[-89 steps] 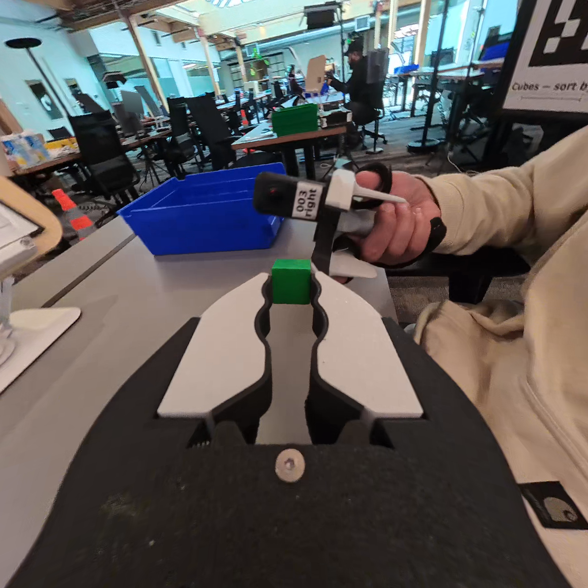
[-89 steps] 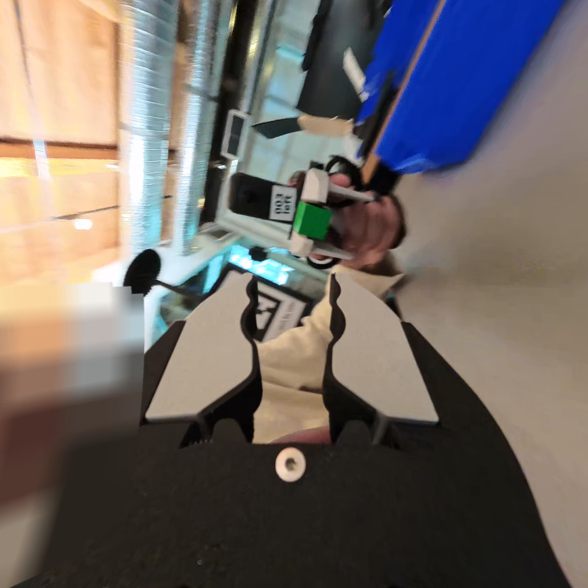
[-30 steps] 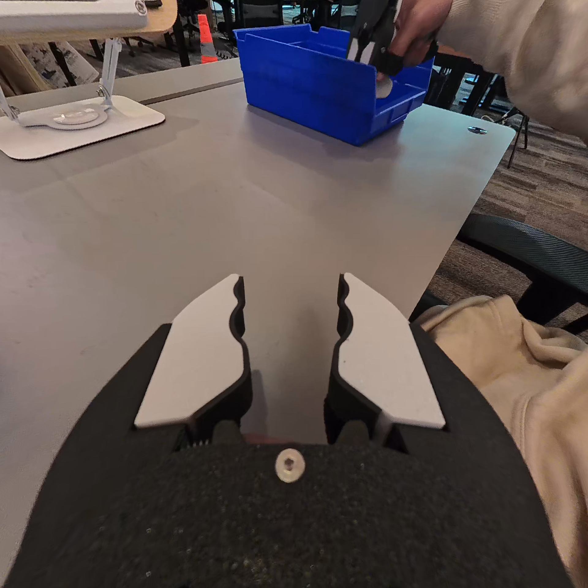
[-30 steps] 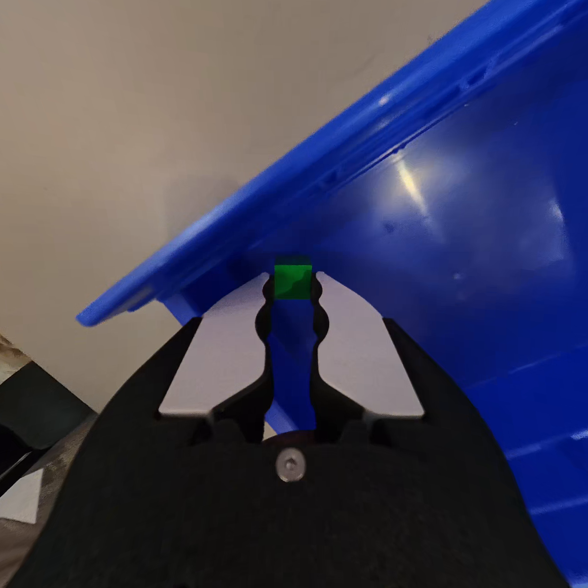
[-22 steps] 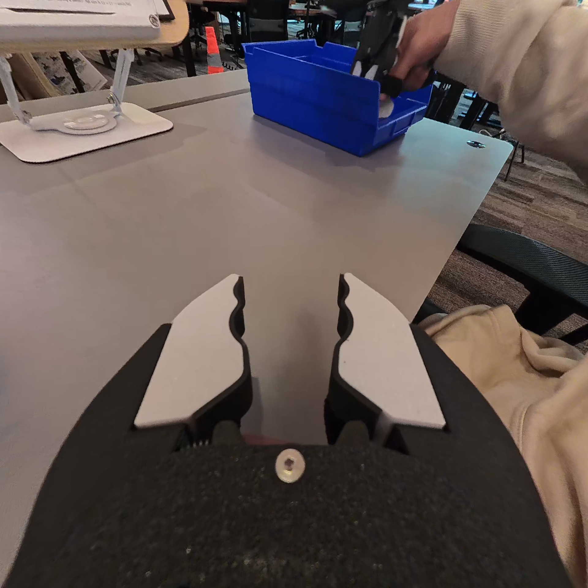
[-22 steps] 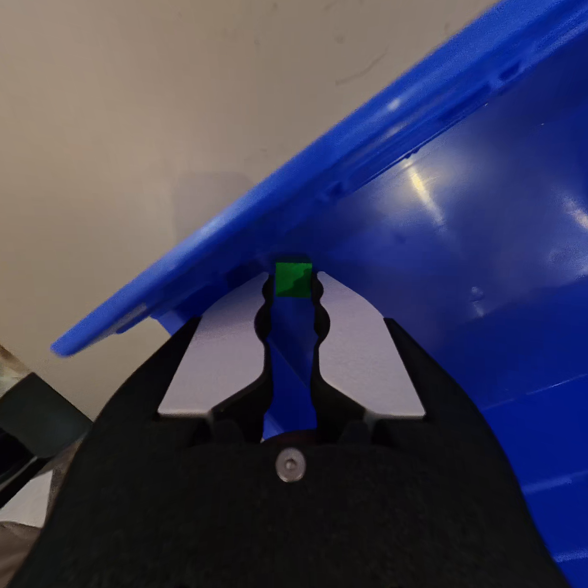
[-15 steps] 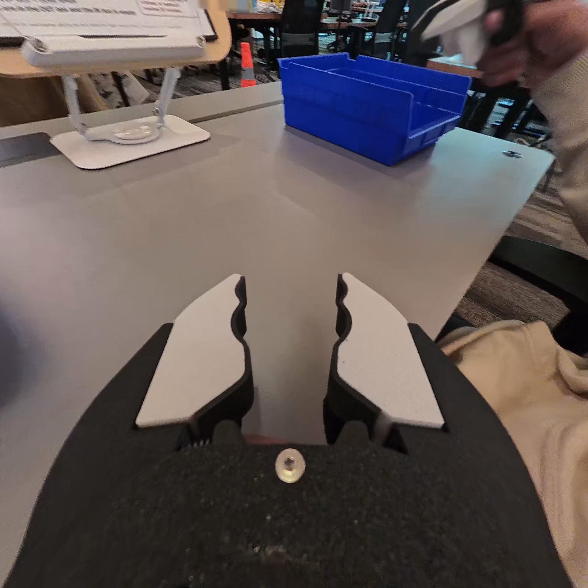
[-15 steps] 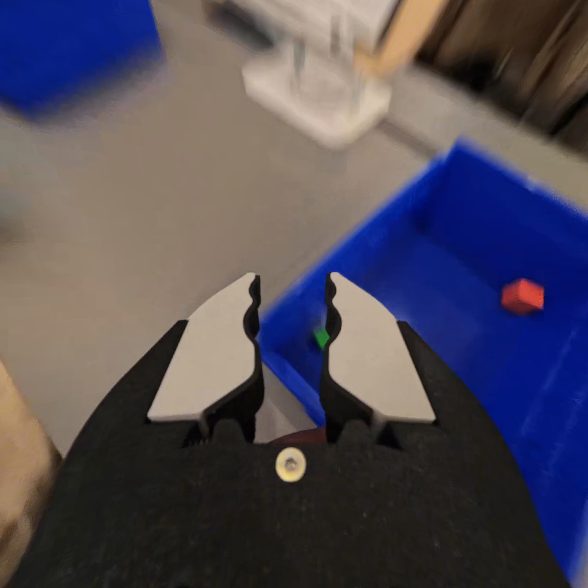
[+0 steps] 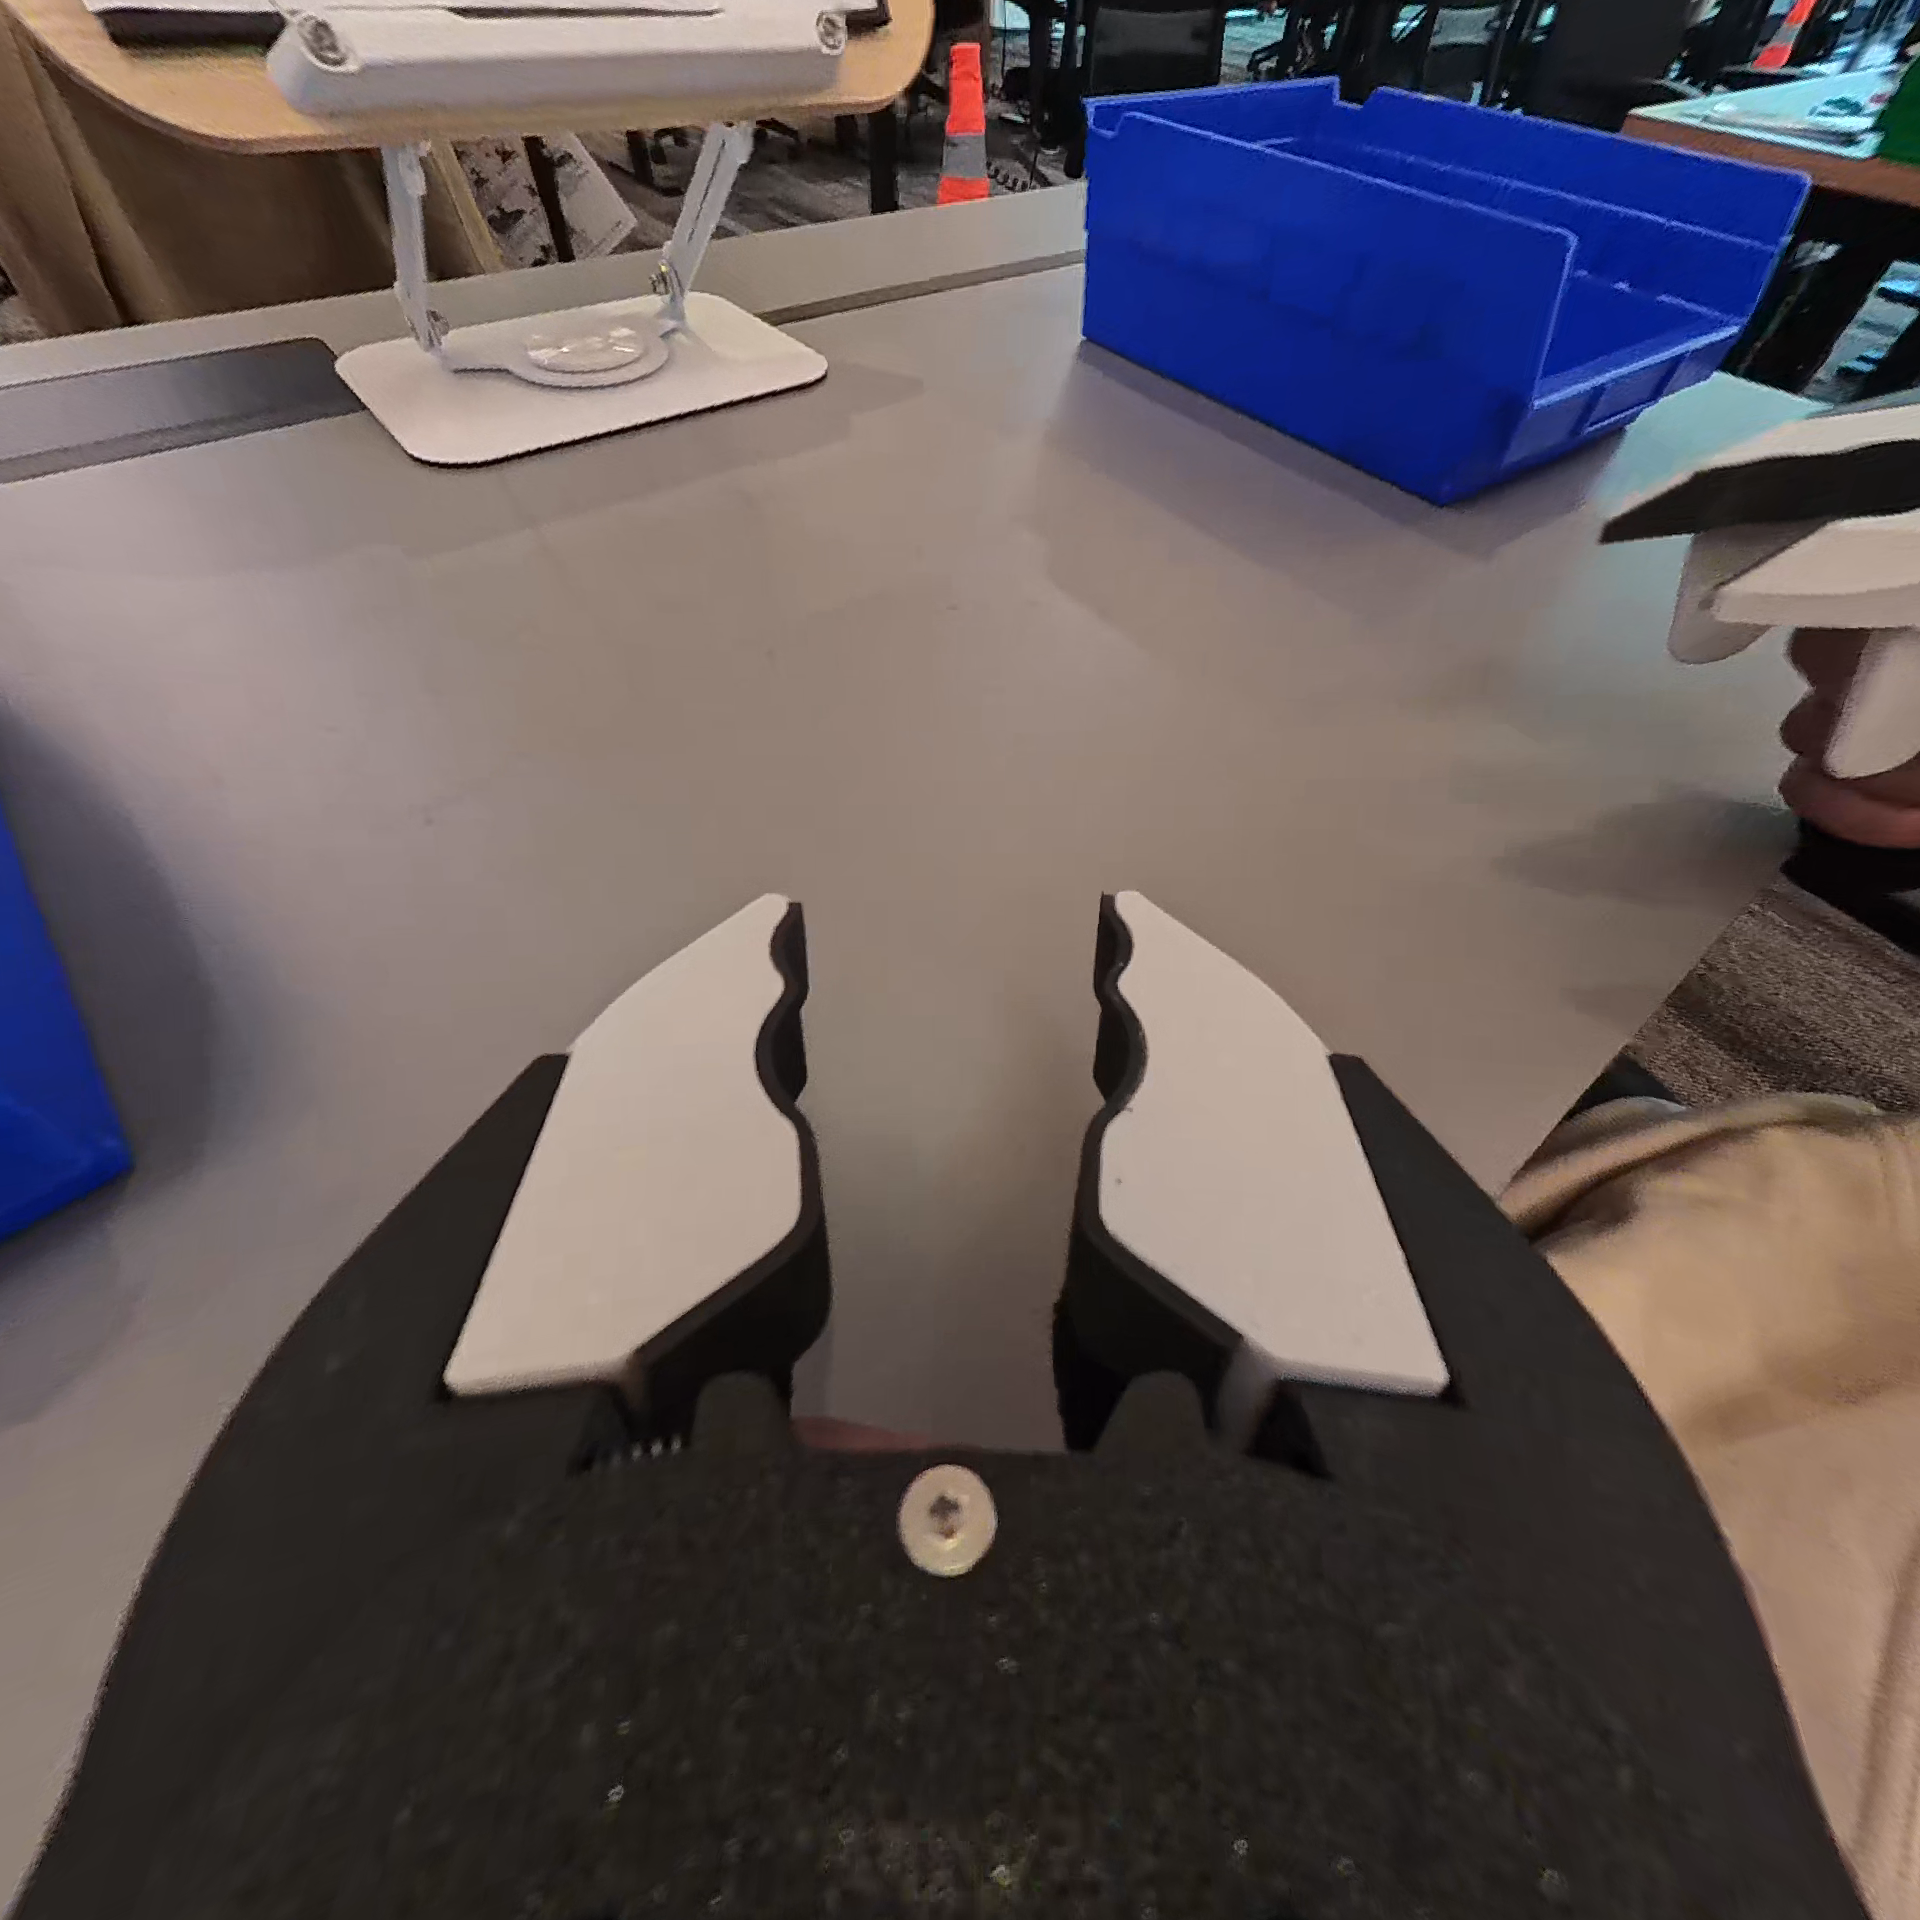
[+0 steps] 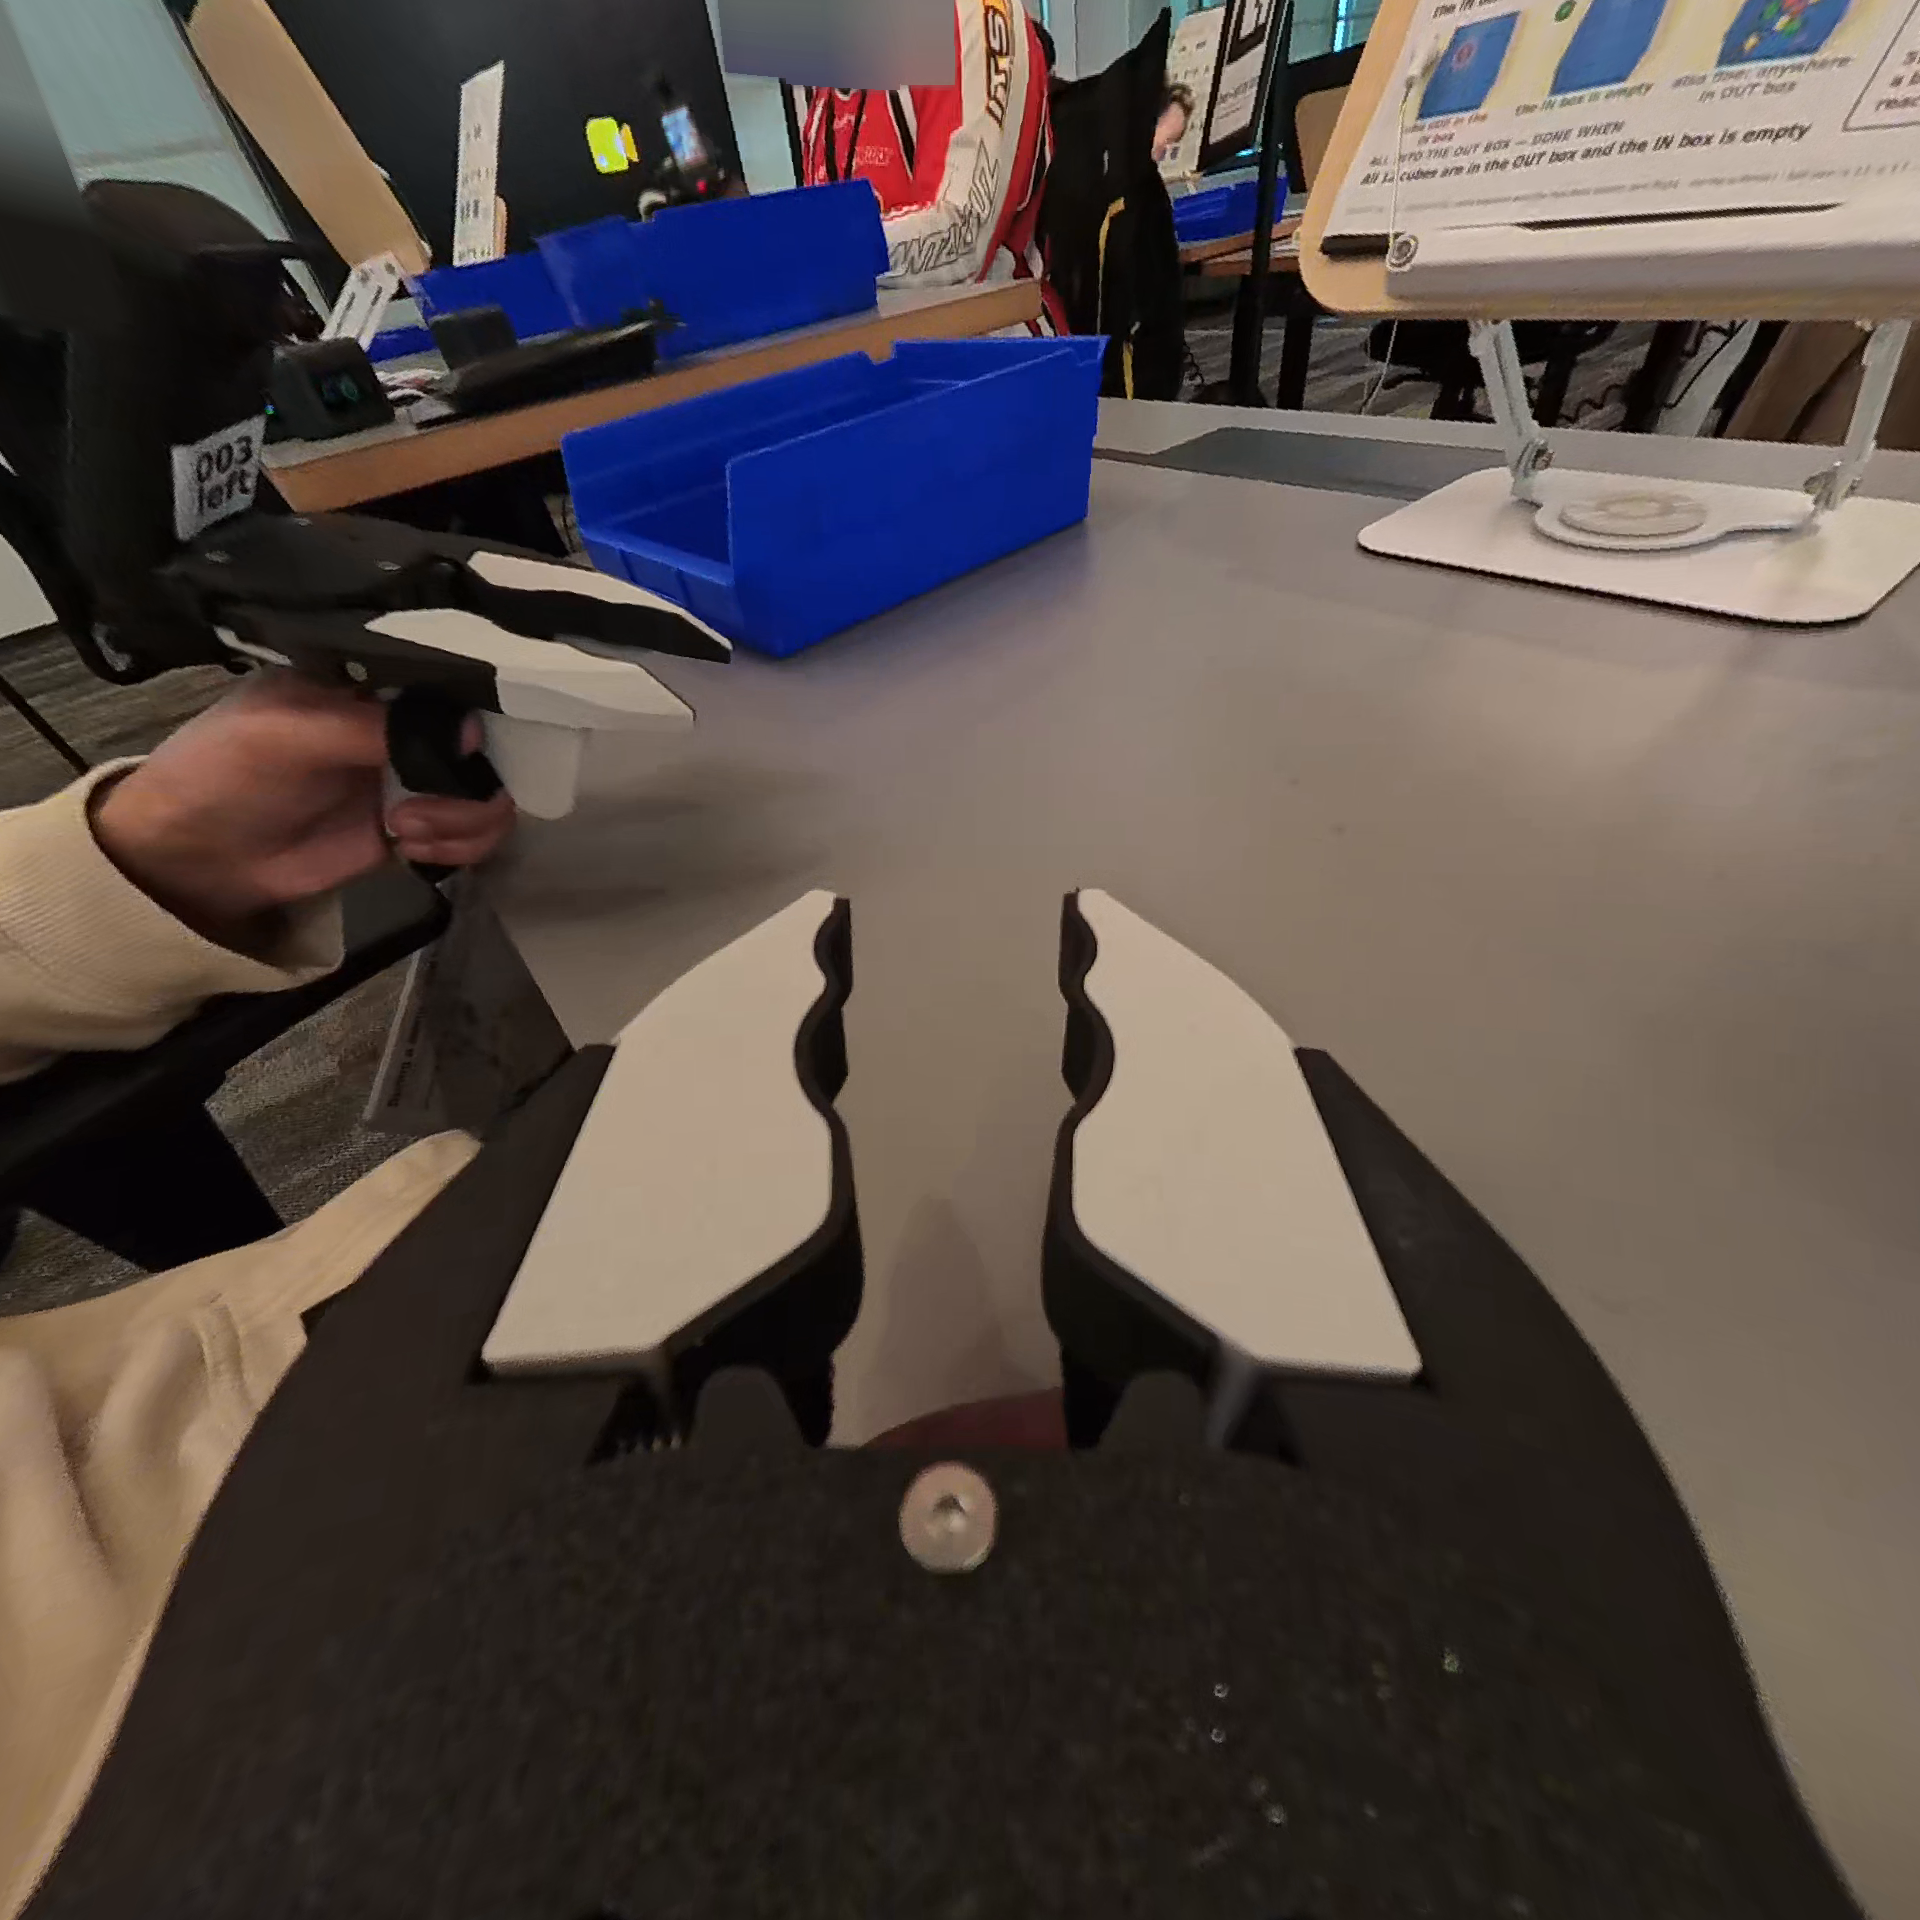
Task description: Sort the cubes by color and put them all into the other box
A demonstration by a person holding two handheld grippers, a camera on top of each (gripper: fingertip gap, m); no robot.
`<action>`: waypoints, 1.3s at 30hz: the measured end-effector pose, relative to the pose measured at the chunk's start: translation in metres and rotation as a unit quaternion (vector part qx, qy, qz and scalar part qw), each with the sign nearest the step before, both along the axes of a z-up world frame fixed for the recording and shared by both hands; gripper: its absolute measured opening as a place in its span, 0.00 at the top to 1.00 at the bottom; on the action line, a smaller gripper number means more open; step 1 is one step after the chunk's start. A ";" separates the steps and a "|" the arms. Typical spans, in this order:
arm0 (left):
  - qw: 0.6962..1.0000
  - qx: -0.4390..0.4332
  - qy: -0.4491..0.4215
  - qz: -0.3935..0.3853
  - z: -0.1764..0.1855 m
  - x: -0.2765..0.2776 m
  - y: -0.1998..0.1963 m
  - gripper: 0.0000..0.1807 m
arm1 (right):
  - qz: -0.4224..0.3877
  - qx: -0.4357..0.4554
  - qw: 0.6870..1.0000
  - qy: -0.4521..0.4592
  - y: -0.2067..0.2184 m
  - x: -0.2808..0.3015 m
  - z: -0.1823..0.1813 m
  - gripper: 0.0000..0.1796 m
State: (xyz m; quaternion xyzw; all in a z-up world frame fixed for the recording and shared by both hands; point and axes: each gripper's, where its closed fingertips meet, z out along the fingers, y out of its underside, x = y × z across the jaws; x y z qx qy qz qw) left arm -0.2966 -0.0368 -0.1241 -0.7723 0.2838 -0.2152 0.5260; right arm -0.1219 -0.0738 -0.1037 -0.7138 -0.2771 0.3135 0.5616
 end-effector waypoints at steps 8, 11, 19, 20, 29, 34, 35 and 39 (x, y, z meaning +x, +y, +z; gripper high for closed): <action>0.981 0.036 0.163 -0.098 0.069 -0.090 0.002 0.74 | 0.020 -0.051 0.997 0.046 0.002 0.008 0.000 0.79; 0.949 0.037 0.307 -0.065 0.084 -0.152 0.059 0.75 | 0.027 -0.066 0.996 0.053 0.006 0.008 -0.002 0.79; 0.870 -0.198 0.404 -0.202 -0.015 -0.194 0.148 0.72 | 0.029 -0.061 0.997 0.046 0.008 0.007 0.002 0.80; 0.868 -0.202 0.402 -0.210 -0.021 -0.193 0.155 0.72 | 0.027 -0.063 0.997 0.048 0.008 0.008 0.002 0.80; 0.851 -0.221 0.401 -0.256 -0.063 -0.189 0.174 0.87 | 0.020 -0.093 0.992 0.080 0.014 0.016 0.003 0.81; 0.878 -0.182 0.370 -0.244 -0.041 -0.189 0.175 0.87 | 0.021 -0.093 0.993 0.077 0.015 0.014 0.004 0.81; 0.894 -0.160 0.345 -0.236 -0.027 -0.186 0.175 0.87 | 0.022 -0.092 0.993 0.075 0.015 0.013 0.004 0.81; 0.960 -0.029 0.226 -0.165 0.051 -0.166 0.163 0.88 | 0.019 -0.083 0.994 0.066 0.016 0.016 0.008 0.82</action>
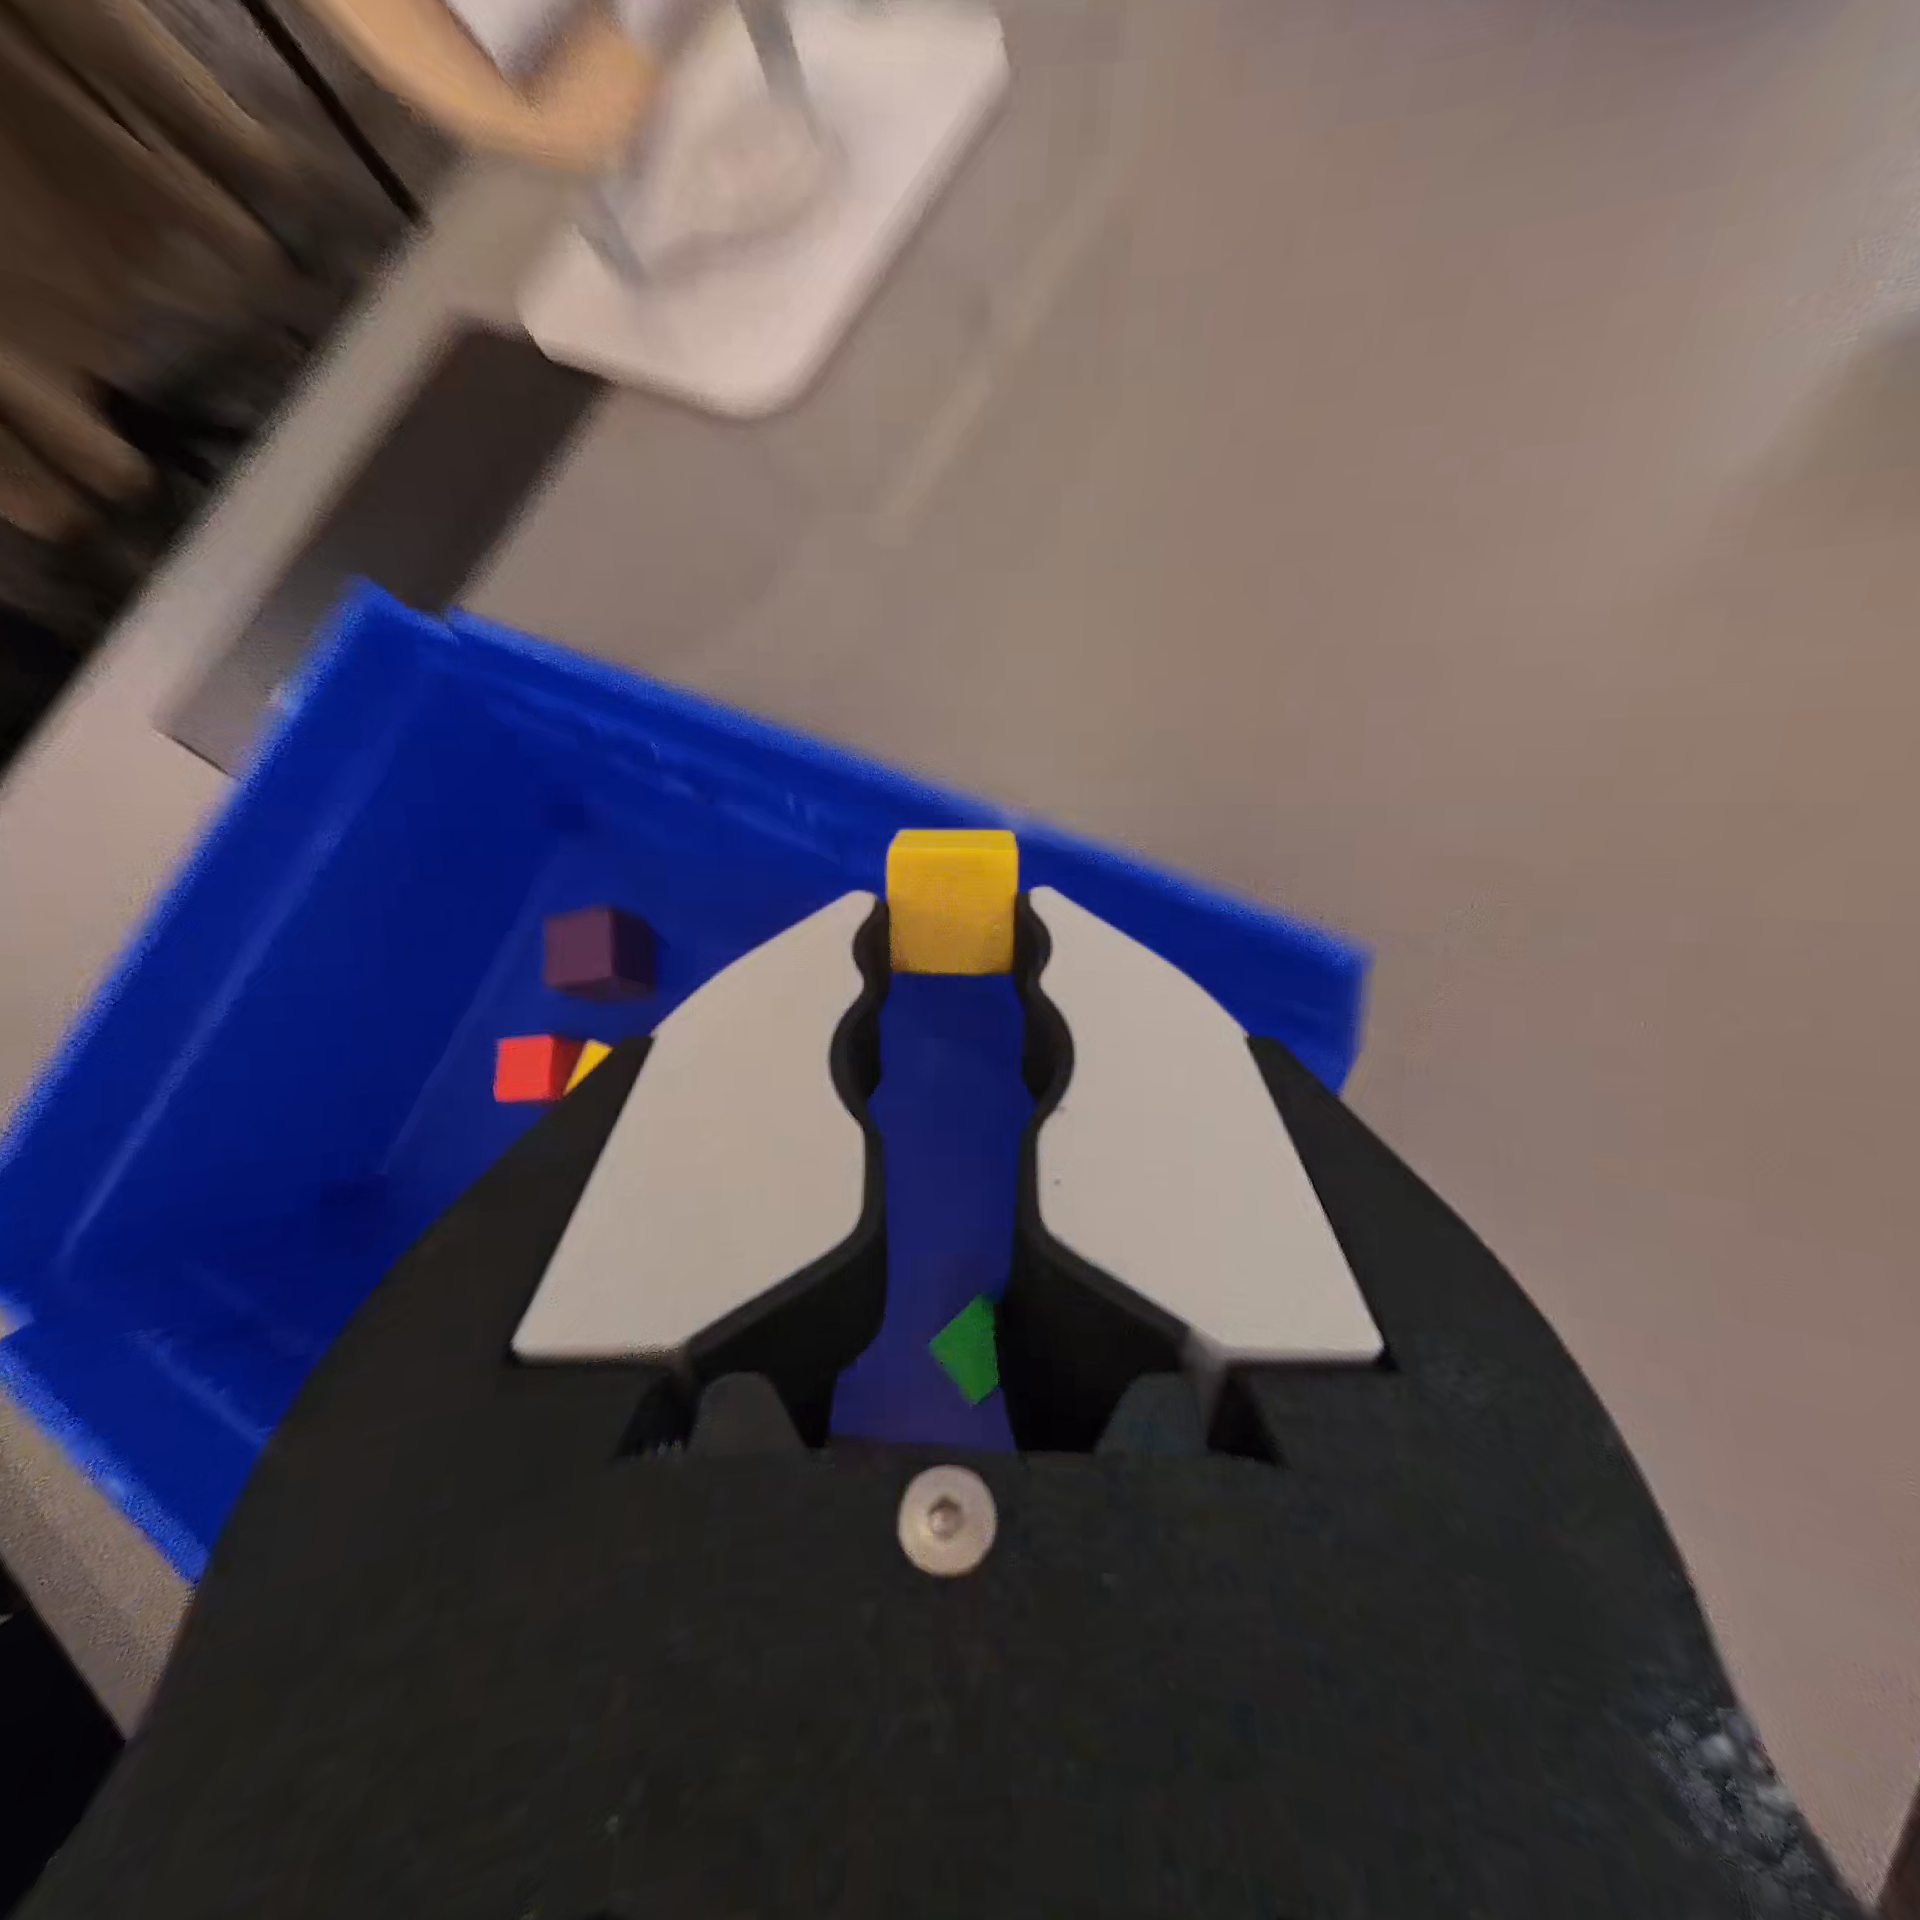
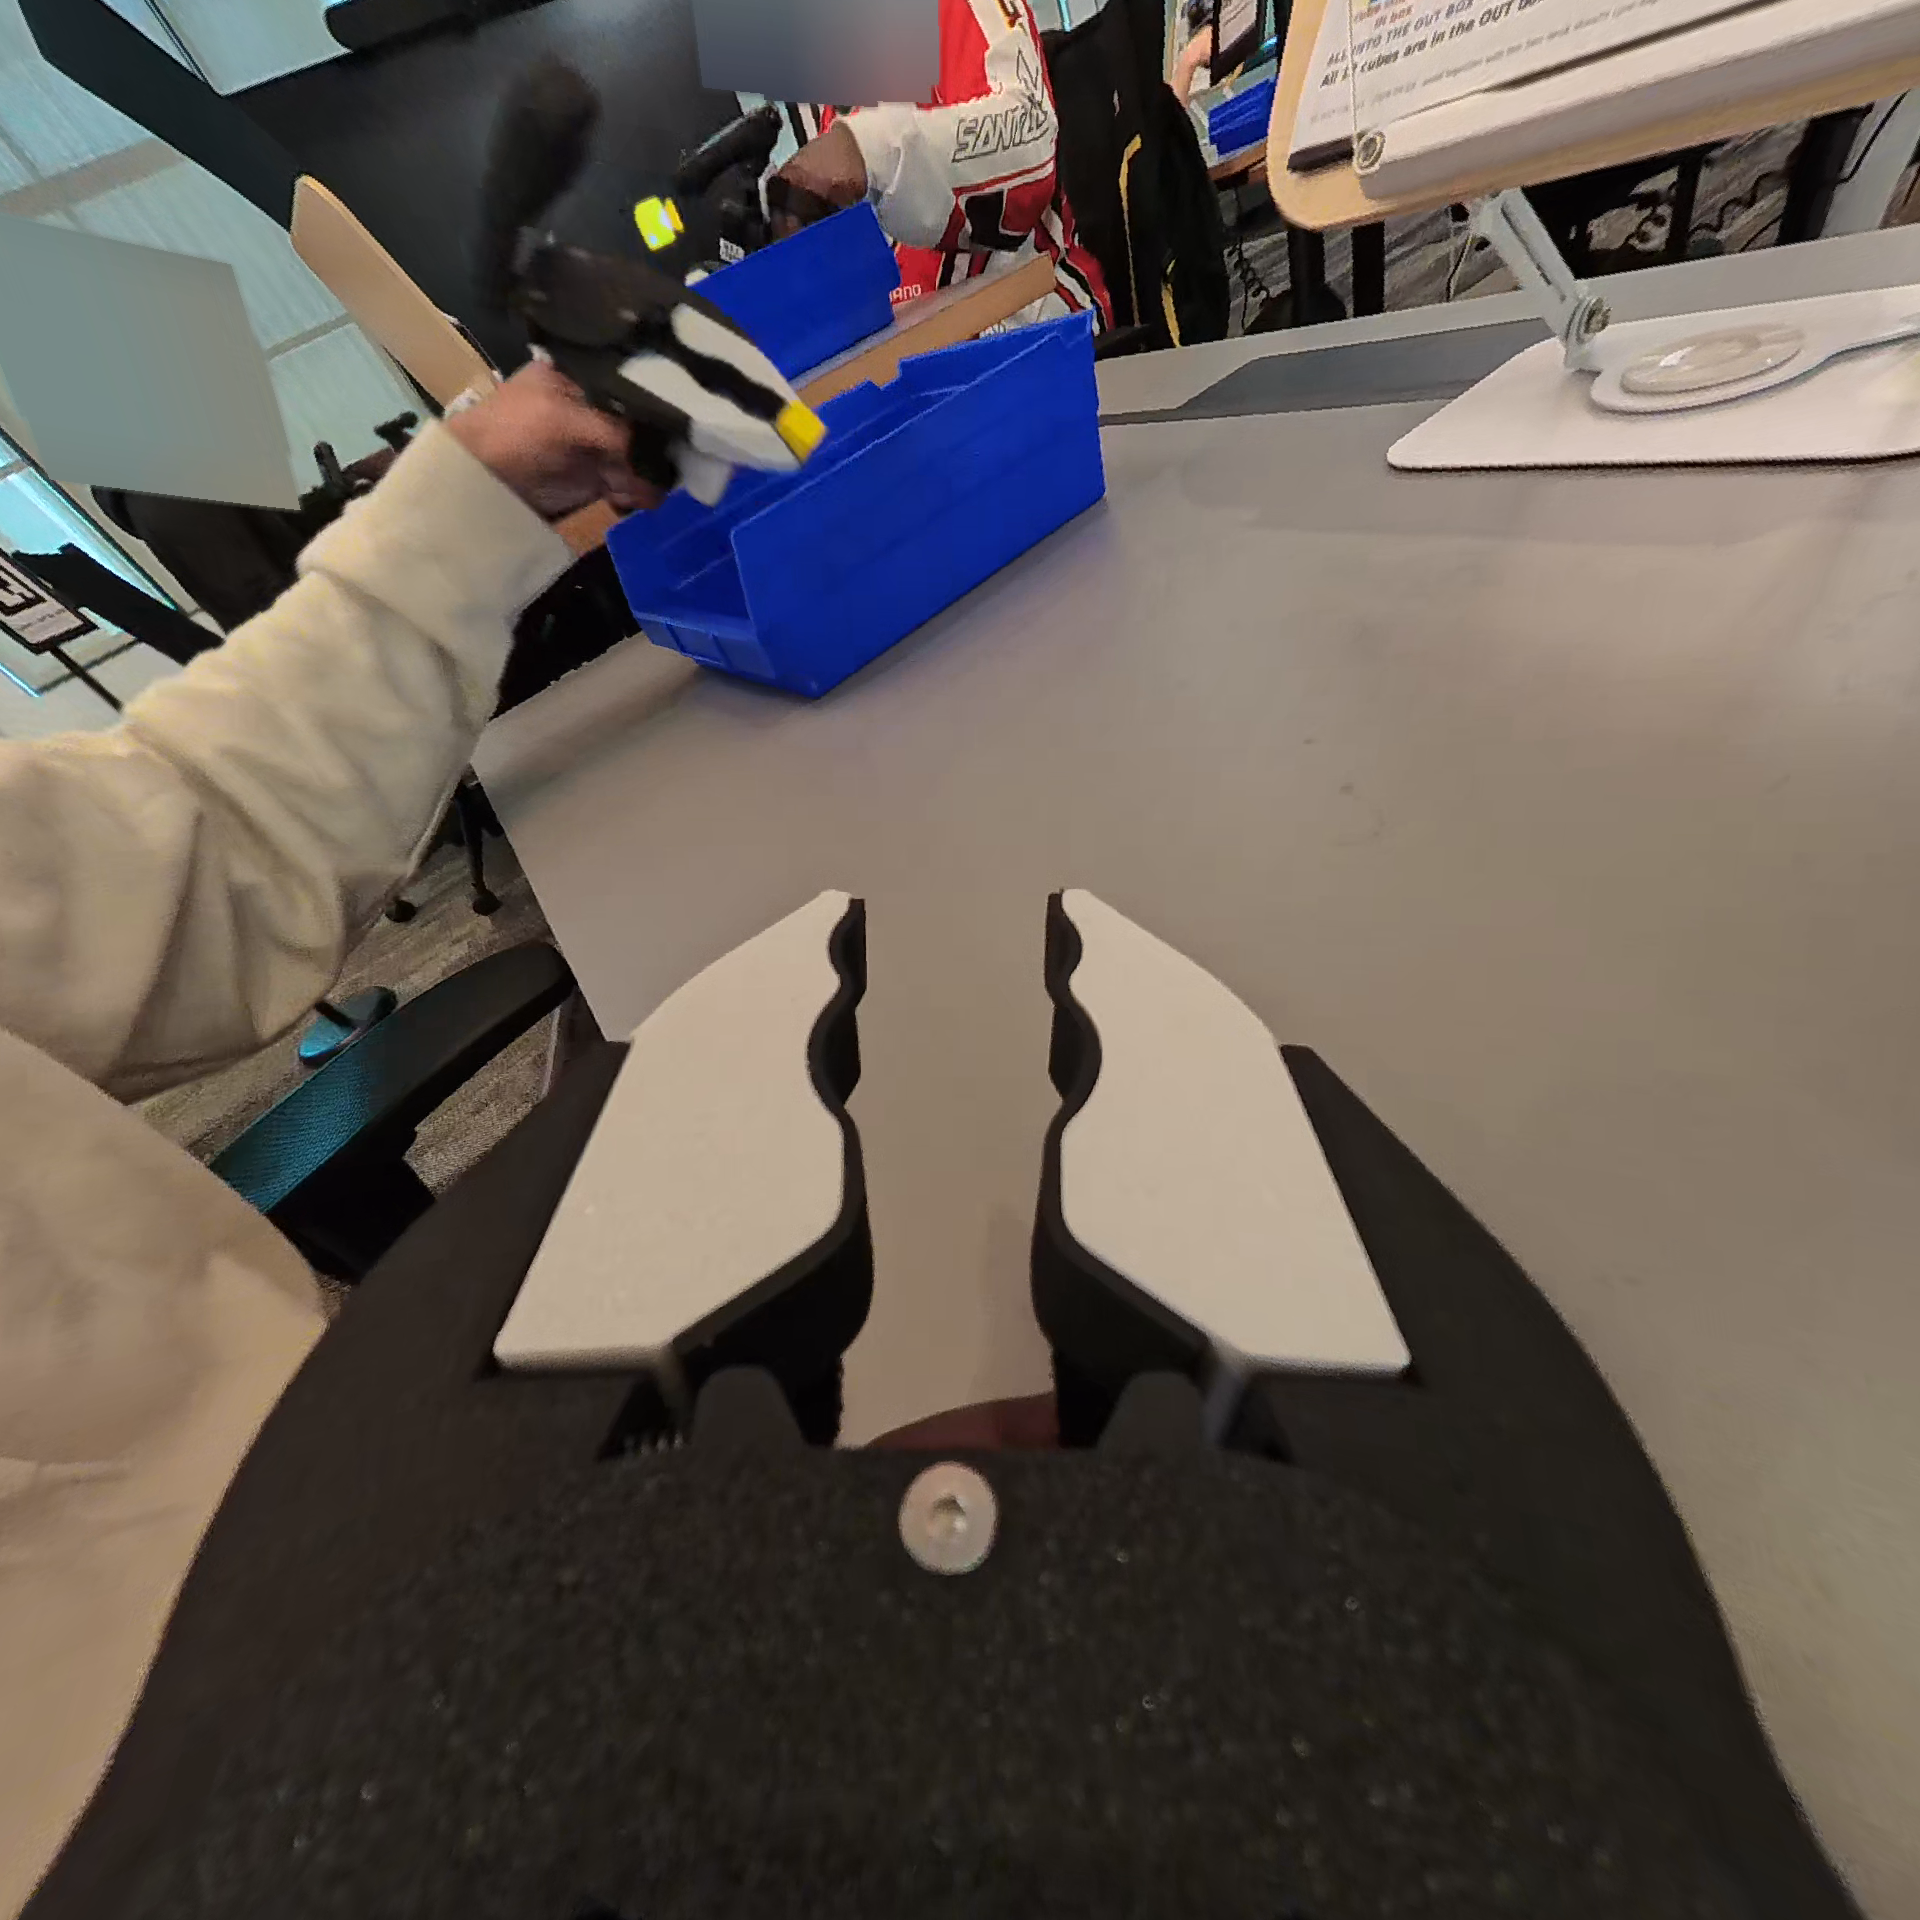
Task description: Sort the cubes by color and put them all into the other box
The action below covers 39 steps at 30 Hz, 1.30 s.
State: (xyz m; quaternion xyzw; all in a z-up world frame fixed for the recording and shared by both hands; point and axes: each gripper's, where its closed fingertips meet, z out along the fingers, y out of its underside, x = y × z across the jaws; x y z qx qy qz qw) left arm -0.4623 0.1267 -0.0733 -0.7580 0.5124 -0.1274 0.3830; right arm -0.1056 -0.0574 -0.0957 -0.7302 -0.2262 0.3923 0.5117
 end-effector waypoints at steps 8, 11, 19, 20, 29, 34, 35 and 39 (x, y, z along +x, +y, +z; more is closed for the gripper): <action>0.966 0.081 -0.221 0.101 0.022 0.074 -0.116 0.88 | -0.037 0.018 0.999 -0.010 0.004 0.023 0.010 0.82; 0.962 0.066 -0.254 0.070 0.002 0.109 -0.153 0.88 | -0.032 0.001 0.999 -0.001 0.003 0.024 0.002 0.82; 0.938 0.139 -0.277 -0.154 0.014 0.204 -0.199 0.88 | 0.139 -0.173 0.954 0.201 -0.021 -0.029 0.025 0.80; 0.931 0.160 -0.270 -0.187 0.016 0.219 -0.202 0.88 | 0.184 -0.216 0.926 0.250 -0.027 -0.039 0.038 0.79; 0.907 0.162 -0.272 -0.279 0.018 0.301 -0.189 0.88 | 0.265 -0.309 0.853 0.326 -0.012 -0.071 0.056 0.77; 0.906 0.147 -0.279 -0.283 0.009 0.313 -0.187 0.88 | 0.266 -0.310 0.848 0.337 -0.004 -0.065 0.044 0.88; 0.908 0.151 -0.275 -0.279 0.006 0.315 -0.186 0.88 | 0.264 -0.309 0.850 0.336 -0.004 -0.064 0.042 0.88; 0.928 0.133 -0.256 -0.236 0.000 0.309 -0.187 0.84 | 0.255 -0.293 0.857 0.339 -0.003 -0.056 0.042 0.88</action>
